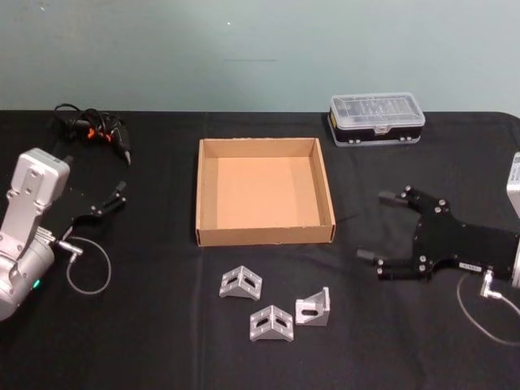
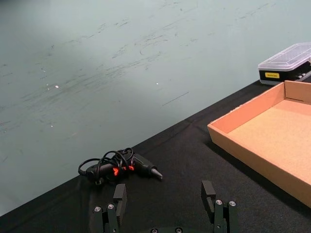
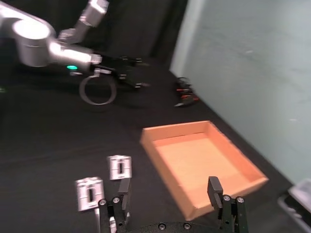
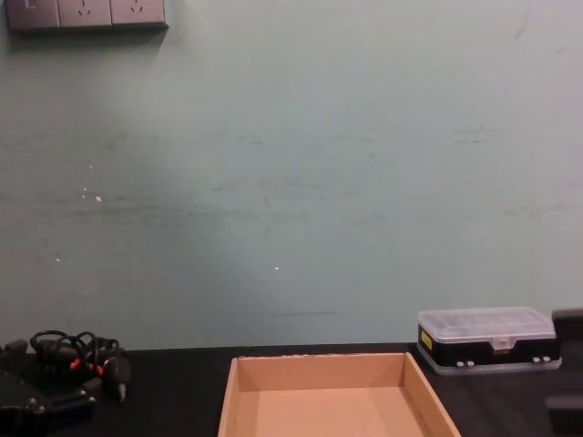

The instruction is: Use one hand to pick up the angle iron from the table and place it into the box.

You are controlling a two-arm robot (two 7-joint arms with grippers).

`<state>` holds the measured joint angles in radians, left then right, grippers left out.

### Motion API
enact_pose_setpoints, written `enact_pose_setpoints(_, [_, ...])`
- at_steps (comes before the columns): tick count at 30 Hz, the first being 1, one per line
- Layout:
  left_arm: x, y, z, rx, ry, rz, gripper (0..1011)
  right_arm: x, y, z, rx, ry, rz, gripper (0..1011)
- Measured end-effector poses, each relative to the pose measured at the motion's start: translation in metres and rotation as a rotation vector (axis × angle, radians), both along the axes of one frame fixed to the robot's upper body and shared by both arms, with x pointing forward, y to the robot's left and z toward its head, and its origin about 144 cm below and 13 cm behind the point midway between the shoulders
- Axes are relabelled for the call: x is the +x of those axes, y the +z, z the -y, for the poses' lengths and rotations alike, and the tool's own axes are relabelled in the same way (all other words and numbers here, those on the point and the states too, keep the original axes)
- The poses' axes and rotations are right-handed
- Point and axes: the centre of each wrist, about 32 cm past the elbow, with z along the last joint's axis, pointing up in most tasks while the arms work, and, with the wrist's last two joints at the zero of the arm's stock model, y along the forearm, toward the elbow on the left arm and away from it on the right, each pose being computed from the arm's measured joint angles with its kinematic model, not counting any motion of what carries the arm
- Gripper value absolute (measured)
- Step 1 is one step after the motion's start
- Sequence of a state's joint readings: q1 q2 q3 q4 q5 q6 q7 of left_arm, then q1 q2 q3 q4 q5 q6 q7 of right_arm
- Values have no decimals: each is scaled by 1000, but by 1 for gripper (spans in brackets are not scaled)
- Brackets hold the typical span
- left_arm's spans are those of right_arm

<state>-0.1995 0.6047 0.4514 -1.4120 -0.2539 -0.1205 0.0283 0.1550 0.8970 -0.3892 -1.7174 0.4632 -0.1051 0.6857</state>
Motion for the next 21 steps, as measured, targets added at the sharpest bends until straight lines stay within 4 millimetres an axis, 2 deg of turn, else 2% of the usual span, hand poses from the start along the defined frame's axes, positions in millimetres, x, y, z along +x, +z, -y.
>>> enact_pose_setpoints(11, [0,0,0,0,0,0,1011,17,-8,0,-56,150,-109,1003])
enact_pose_setpoints(21, [0,0,0,0,0,0,1011,28,-23,-7,-138,199,-168,1002])
